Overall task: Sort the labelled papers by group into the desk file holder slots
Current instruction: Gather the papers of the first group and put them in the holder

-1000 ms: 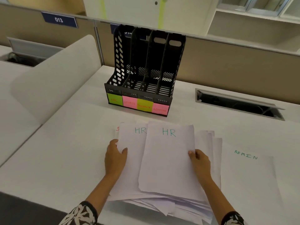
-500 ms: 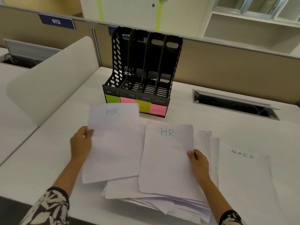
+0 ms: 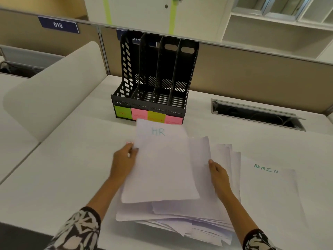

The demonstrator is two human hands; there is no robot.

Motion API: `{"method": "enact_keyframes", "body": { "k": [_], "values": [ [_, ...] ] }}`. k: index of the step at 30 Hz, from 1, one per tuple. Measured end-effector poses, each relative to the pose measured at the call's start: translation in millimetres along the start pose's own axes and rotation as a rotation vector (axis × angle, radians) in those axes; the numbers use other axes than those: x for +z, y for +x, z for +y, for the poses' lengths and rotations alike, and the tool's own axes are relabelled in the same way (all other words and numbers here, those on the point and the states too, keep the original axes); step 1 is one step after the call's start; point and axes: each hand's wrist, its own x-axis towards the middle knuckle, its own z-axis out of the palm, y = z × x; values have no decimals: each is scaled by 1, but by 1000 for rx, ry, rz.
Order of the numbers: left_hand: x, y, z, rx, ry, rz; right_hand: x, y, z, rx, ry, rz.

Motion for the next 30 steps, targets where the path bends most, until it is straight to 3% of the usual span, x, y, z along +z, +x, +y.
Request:
{"method": "enact_keyframes", "body": {
  "k": [3,9,12,15,17,20,23,26,30],
  "values": [
    [33,-19,12,35,8,-109,-3,-1,-6,87,52,-122],
    [58,-27,20,-20,18,-113,-6,-8,0,-1,0,-247],
    [54,-22,26,-143,-200,-140,-14,-8,-1,-12,125,-262],
    [42,-13,44,-348,-566,-359,-24,-7,-19,-12,270,-270],
    [35,-7,59,-381,-691,-492,-30,-7,-39,-44,354,-271],
    [33,-1,88,-251,-633,-529,-36,-12,-76,-162,382,-212],
    [31,5,115,-85,-693,-358,-36,-21,-105,-331,375,-90],
    [28,10,129,81,-741,-313,-31,-27,-117,-441,319,2],
    [37,9,118,54,-734,-368,-22,-28,-103,-392,298,28]
  ]
}}
